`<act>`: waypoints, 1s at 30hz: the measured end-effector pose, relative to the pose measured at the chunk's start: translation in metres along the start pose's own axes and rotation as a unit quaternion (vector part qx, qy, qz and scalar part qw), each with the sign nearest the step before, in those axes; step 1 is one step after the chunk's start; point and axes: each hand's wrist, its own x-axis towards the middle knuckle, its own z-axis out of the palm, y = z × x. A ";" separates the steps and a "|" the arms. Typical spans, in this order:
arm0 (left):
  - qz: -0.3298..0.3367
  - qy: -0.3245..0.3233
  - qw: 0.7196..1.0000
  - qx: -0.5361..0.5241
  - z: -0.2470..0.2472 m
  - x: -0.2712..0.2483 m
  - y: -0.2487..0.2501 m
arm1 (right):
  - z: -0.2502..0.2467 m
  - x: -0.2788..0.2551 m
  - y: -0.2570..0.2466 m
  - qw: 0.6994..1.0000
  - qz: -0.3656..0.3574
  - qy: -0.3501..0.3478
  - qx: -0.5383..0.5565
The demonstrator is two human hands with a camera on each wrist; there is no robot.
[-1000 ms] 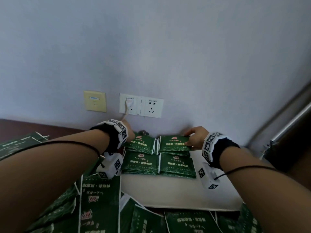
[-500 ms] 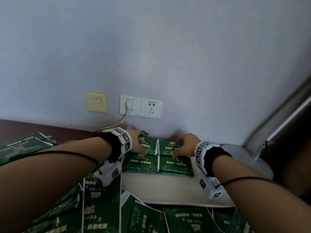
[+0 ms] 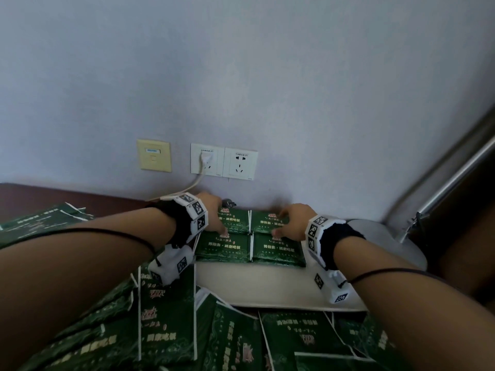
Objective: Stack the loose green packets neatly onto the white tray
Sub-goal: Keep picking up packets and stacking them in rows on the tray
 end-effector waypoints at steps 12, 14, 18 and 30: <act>0.136 -0.085 0.987 0.001 -0.014 -0.176 0.028 | -0.032 -0.187 0.003 0.967 0.001 -0.029 0.254; 0.153 -0.092 0.984 -0.005 -0.004 -0.207 0.036 | -0.027 -0.226 0.007 0.958 0.004 -0.033 0.286; 0.181 -0.093 0.979 -0.013 0.019 -0.262 0.048 | -0.013 -0.304 0.017 0.949 0.002 -0.046 0.313; 0.115 -0.074 0.990 0.016 0.073 -0.327 0.042 | 0.067 -0.389 0.021 0.867 0.062 0.087 0.487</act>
